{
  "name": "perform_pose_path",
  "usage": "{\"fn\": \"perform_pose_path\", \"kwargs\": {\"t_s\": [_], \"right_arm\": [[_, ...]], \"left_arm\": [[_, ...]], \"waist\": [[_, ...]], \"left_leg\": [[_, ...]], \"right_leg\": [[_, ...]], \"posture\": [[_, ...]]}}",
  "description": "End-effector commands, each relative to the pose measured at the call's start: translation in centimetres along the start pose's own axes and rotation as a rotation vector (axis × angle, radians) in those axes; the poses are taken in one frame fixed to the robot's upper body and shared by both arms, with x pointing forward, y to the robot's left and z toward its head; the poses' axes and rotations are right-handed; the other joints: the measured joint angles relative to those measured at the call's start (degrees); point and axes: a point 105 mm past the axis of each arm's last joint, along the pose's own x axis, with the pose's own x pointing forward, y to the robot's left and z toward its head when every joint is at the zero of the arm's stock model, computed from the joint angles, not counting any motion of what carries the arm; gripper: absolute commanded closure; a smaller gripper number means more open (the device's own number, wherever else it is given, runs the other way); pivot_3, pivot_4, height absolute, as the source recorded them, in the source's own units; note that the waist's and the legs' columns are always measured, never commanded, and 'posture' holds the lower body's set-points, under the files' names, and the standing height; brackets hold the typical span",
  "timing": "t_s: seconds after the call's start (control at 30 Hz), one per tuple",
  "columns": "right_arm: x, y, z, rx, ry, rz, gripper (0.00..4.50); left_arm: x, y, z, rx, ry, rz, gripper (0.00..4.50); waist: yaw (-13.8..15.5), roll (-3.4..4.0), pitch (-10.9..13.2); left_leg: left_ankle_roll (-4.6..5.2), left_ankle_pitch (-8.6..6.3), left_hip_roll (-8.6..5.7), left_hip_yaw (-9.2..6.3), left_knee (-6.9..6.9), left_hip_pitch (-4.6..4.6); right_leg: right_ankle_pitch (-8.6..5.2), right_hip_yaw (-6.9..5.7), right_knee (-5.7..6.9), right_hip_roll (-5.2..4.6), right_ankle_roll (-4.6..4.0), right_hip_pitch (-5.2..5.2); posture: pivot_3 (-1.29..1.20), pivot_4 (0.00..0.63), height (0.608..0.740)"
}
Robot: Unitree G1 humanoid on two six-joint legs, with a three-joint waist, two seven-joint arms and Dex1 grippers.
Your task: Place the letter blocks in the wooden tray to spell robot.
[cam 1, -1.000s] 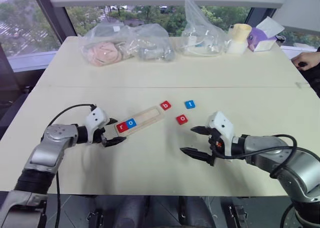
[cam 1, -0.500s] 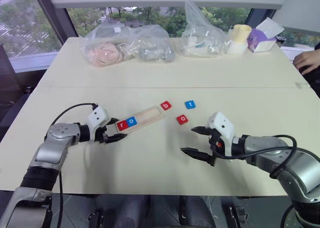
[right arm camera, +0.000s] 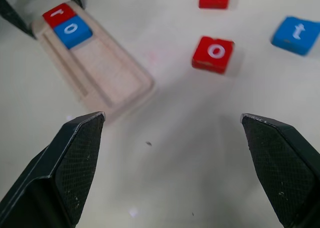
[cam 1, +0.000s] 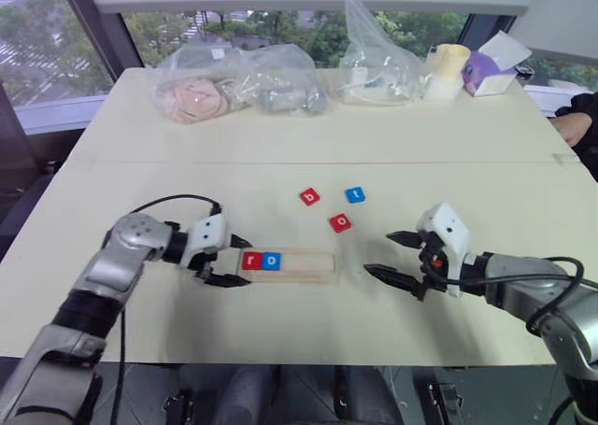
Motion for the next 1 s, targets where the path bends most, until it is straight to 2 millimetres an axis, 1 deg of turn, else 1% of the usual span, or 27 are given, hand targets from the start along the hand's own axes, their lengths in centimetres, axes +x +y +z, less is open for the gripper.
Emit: {"fn": "perform_pose_path", "kwargs": {"t_s": [0.03,0.3,0.37,0.4,0.5,0.53,0.57,0.63,0.73,0.83,0.93,1.0], "right_arm": [[-0.4,0.1,1.1,-0.03,-0.048,-0.025,0.0],[-0.3,0.9,1.0,-0.015,-0.051,-0.034,0.0],[-0.3,0.9,1.1,-0.014,-0.052,-0.036,0.0],[-0.3,0.8,1.1,-0.014,-0.052,-0.038,0.0],[-0.3,0.6,1.1,0.009,-0.047,-0.049,0.0],[-0.1,0.7,1.3,0.022,-0.053,-0.04,0.0],[0.1,0.8,1.6,0.034,-0.065,-0.033,0.0],[1.0,0.6,3.0,0.065,-0.136,-0.039,0.0],[3.3,-0.5,4.8,0.053,-0.164,-0.096,0.0],[5.7,-1.0,6.3,0.032,-0.165,-0.115,0.0],[8.3,-2.3,8.4,0.098,-0.192,-0.151,0.0],[9.8,-2.3,9.2,0.141,-0.205,-0.135,0.0]], "left_arm": [[0.3,1.0,-0.1,0.011,0.007,0.007,1.37],[1.2,1.7,-0.3,-0.004,-0.026,0.026,1.37],[1.4,1.7,-0.3,-0.003,-0.028,0.02,0.29],[1.5,1.5,-0.2,-0.008,-0.033,0.012,0.07],[1.5,1.8,0.0,-0.007,-0.046,0.044,0.07],[1.2,1.9,0.2,-0.019,-0.051,0.051,0.07],[0.9,2.0,0.3,-0.03,-0.055,0.055,0.07],[-0.3,1.8,0.5,-0.073,-0.061,0.051,0.07],[-2.7,2.1,1.4,-0.145,-0.089,0.095,0.07],[-5.2,2.0,2.2,-0.22,-0.123,0.137,0.07],[-8.4,2.8,3.1,-0.275,-0.188,0.274,0.07],[-10.0,3.5,4.2,-0.292,-0.248,0.371,0.07]], "waist": [[-0.08,0.0,0.0],[0.07,0.01,0.0],[0.1,0.01,0.0],[0.09,0.01,0.0],[0.06,0.01,0.0],[0.03,0.0,0.0],[-0.03,0.01,0.0],[-0.24,-0.03,0.02],[-1.23,-0.05,0.06],[-1.9,-0.06,0.07],[-1.97,-0.03,0.09],[-1.83,-0.03,0.1]], "left_leg": [[0.0,0.0,0.0,0.0,0.0,0.01],[0.01,0.01,0.0,-0.01,0.07,0.03],[0.01,0.01,0.0,-0.03,0.14,0.03],[0.01,0.01,0.0,-0.03,0.17,0.03],[0.01,0.0,0.0,-0.04,0.29,0.03],[0.01,0.0,0.0,-0.05,0.32,0.02],[0.01,0.0,0.0,-0.07,0.34,0.02],[0.01,0.0,0.01,-0.12,0.37,0.02],[0.01,0.0,0.06,-0.16,0.45,0.01],[0.01,0.0,0.05,-0.22,0.48,-0.01],[0.01,0.0,0.05,-0.22,0.43,-0.01],[0.01,0.0,0.04,-0.21,0.42,-0.03]], "right_leg": [[0.02,0.0,0.02,0.0,0.03,0.0],[0.11,-0.01,0.07,0.02,0.21,0.05],[0.11,-0.01,0.08,0.02,0.21,0.08],[0.1,-0.01,0.08,0.01,0.19,0.1],[0.08,-0.01,0.08,0.02,0.13,0.15],[0.09,-0.01,0.09,0.02,0.13,0.15],[0.09,-0.01,0.1,0.01,0.13,0.15],[0.09,-0.01,0.14,0.02,0.13,0.15],[0.09,0.07,0.39,0.05,0.11,0.0],[0.07,0.06,0.54,0.06,0.09,-0.09],[0.07,0.08,0.59,0.08,0.1,-0.17],[0.11,0.11,0.65,0.09,0.18,-0.25]], "posture": [[0.0,0.15,0.74],[0.0,0.15,0.74],[0.0,0.15,0.74],[0.0,0.15,0.74],[0.0,0.15,0.74],[0.0,0.15,0.74],[0.0,0.15,0.74],[0.0,0.15,0.74],[0.0,0.15,0.74],[0.0,0.15,0.74],[0.0,0.15,0.74],[0.0,0.15,0.74]]}}
